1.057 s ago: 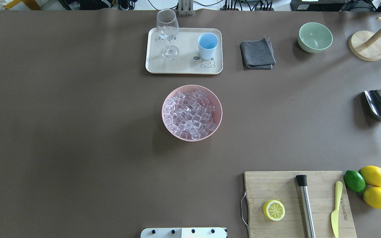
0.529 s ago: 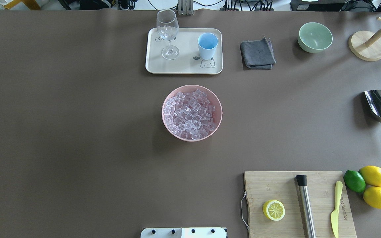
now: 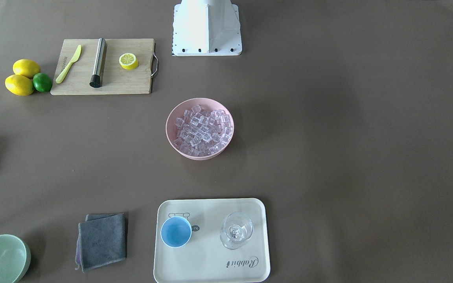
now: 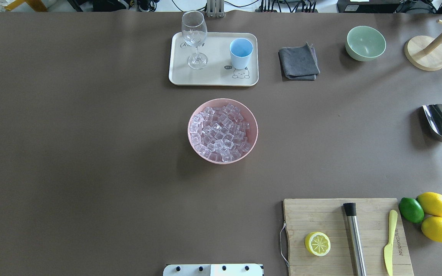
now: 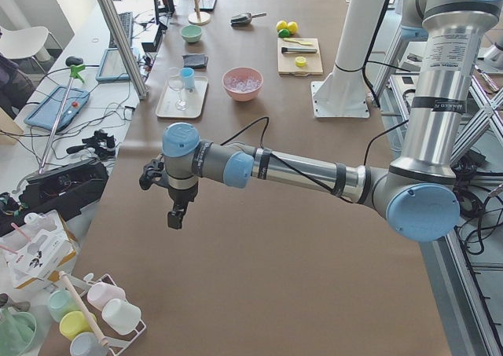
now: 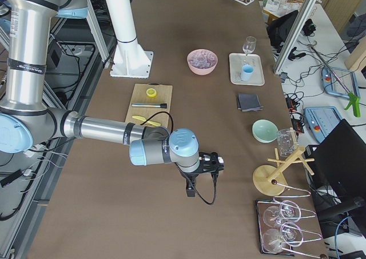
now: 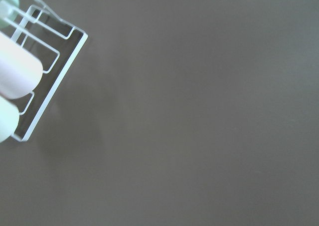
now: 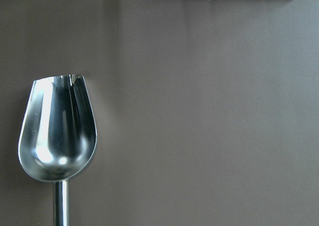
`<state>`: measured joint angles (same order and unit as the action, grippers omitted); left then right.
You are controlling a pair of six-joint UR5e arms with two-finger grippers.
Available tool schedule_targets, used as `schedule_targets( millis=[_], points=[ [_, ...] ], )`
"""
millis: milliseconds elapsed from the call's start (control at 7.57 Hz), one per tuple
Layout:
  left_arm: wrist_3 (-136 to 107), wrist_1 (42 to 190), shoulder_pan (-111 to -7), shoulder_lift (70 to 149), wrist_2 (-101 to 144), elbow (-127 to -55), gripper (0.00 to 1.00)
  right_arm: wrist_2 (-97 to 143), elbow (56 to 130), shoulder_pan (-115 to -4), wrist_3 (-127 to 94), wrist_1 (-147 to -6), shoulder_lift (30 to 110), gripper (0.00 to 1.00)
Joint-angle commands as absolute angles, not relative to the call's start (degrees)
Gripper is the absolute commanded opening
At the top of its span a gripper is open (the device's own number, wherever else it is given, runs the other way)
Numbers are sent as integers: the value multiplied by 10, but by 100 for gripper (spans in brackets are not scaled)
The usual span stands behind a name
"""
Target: Put ice in cup with scoop
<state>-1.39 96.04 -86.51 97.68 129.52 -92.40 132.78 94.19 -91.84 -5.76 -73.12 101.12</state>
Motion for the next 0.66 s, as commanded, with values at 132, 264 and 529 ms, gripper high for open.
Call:
schedule_targets(
  millis=[132, 264, 529],
  points=[
    [102, 966, -779, 1014, 1296, -999, 99, 1345, 912, -883, -146, -606, 1033, 99],
    [104, 967, -739, 1042, 1296, -1007, 99, 1346, 912, -867, -198, -562, 1048, 99],
    [193, 966, -699, 1046, 1294, -1053, 99, 1333, 931, -805, -312, -499, 1059, 99]
  ],
)
